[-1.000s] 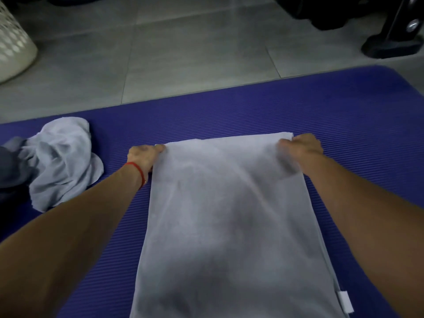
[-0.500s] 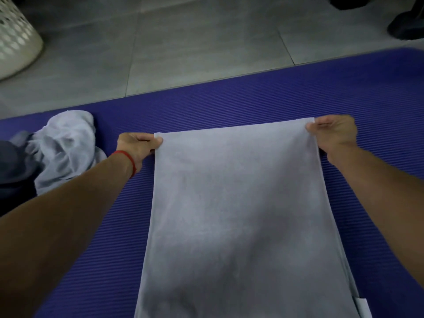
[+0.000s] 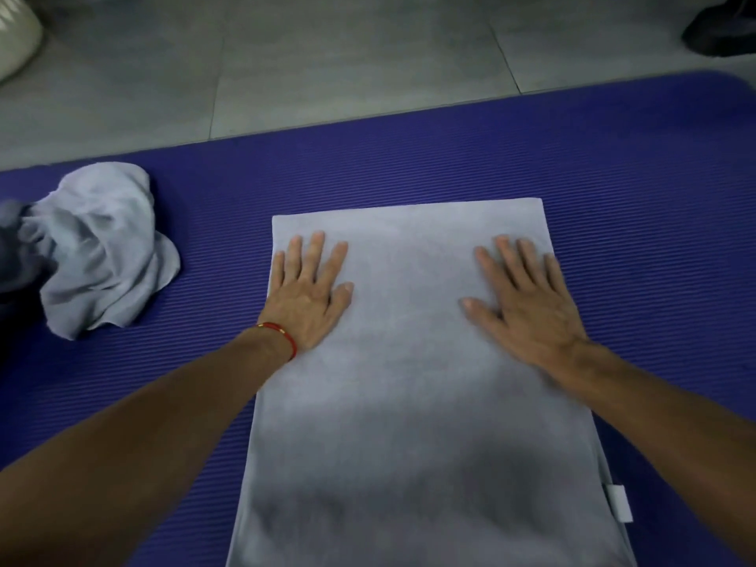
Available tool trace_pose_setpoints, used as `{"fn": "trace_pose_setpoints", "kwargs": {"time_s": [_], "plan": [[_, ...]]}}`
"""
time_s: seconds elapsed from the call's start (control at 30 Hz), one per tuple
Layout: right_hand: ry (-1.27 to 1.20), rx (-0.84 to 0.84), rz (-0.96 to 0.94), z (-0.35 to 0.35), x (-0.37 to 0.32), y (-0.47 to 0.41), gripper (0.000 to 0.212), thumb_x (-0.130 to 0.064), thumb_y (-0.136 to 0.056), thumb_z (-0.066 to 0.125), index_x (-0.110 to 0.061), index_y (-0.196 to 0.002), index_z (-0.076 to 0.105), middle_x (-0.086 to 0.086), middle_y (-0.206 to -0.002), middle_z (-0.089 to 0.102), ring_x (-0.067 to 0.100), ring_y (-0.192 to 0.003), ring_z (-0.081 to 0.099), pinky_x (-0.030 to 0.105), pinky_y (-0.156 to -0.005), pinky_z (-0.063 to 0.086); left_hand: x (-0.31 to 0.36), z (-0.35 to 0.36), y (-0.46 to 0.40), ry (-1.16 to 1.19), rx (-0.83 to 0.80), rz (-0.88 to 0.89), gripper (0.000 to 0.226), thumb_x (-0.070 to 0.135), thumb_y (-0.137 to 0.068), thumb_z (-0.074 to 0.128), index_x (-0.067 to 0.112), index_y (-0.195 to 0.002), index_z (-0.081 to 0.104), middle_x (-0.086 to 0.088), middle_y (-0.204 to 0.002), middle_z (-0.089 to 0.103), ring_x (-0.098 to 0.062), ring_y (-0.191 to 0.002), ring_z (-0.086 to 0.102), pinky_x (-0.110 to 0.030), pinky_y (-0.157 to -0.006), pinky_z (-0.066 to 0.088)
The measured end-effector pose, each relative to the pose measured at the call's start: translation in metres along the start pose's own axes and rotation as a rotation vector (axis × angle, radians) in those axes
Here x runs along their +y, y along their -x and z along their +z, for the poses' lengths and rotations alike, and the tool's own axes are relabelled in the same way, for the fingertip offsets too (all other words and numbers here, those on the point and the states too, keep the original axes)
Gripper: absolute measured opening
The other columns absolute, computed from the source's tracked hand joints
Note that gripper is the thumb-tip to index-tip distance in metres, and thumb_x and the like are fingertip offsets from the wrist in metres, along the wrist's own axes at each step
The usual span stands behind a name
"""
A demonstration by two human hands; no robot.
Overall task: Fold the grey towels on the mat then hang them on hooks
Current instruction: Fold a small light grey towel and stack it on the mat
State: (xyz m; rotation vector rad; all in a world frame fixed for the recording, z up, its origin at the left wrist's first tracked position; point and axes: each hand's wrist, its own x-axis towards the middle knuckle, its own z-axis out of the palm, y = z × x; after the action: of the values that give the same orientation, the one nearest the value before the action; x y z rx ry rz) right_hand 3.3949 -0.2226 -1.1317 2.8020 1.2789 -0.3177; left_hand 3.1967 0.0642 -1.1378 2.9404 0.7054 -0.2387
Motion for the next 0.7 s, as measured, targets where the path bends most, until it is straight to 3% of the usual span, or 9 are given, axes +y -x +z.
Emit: {"fn": "trace_pose_setpoints", "kwargs": {"time_s": [0.13,0.23,0.3,0.43,0.57,0.7], "plan": [[-0.003,-0.03,0.141,-0.013,0.016,0.015,0.074,-0.065,-0.101,0.001,-0.026,-0.161,-0.013,0.003,-0.17,-0.017,0.029,-0.155,-0.016,0.06,-0.124,-0.006,0.02,-0.014,0.017,-0.034,-0.025,-0.023,0.066,0.055,-0.102,0.004,0.028,-0.161,-0.003,-0.005,-0.169,-0.01,-0.035,-0.154,-0.013,-0.058,-0.123,-0.001],[0.02,0.057,-0.094,-0.006,-0.024,0.076,0.068,-0.055,-0.106,0.013,-0.021,-0.163,-0.001,0.006,-0.171,-0.01,0.03,-0.157,-0.011,0.062,-0.124,0.002,0.055,-0.009,0.09,0.061,0.056,0.194,0.062,0.05,-0.105,0.019,0.026,-0.162,0.011,-0.003,-0.17,0.0,-0.031,-0.156,-0.003,-0.064,-0.12,0.01],[0.006,0.047,-0.256,0.008,-0.052,0.131,0.066,-0.051,-0.107,0.019,-0.019,-0.164,0.008,0.005,-0.171,-0.005,0.027,-0.157,-0.006,0.06,-0.124,0.008,0.073,0.002,0.158,0.089,0.039,0.303,0.063,0.046,-0.105,0.029,0.025,-0.162,0.01,-0.002,-0.17,-0.002,-0.029,-0.156,-0.004,-0.064,-0.12,0.012],[0.015,0.045,-0.241,0.034,-0.046,0.218,0.065,-0.051,-0.107,0.021,-0.017,-0.163,0.017,0.007,-0.171,0.008,0.027,-0.158,0.006,0.059,-0.122,0.019,0.06,0.029,0.264,-0.064,0.011,0.453,0.074,0.049,-0.098,0.046,0.02,-0.161,0.018,-0.01,-0.169,0.009,-0.038,-0.154,0.01,-0.067,-0.115,0.025],[0.104,0.022,-0.28,0.023,-0.013,0.249,0.067,-0.052,-0.106,0.024,-0.016,-0.162,0.02,0.01,-0.17,0.013,0.03,-0.157,0.012,0.062,-0.118,0.027,0.028,0.025,0.286,-0.155,-0.031,0.614,0.075,0.052,-0.098,0.05,0.022,-0.16,0.021,-0.011,-0.168,0.013,-0.043,-0.152,0.016,-0.07,-0.11,0.031],[0.107,0.021,-0.495,0.012,-0.032,0.249,0.07,-0.057,-0.104,0.037,-0.02,-0.162,0.024,0.007,-0.17,0.012,0.03,-0.157,0.01,0.06,-0.123,0.015,0.032,0.019,0.287,-0.256,-0.023,0.648,0.07,0.052,-0.099,0.044,0.023,-0.159,0.024,-0.01,-0.169,0.009,-0.041,-0.152,0.017,-0.071,-0.11,0.029]]}}
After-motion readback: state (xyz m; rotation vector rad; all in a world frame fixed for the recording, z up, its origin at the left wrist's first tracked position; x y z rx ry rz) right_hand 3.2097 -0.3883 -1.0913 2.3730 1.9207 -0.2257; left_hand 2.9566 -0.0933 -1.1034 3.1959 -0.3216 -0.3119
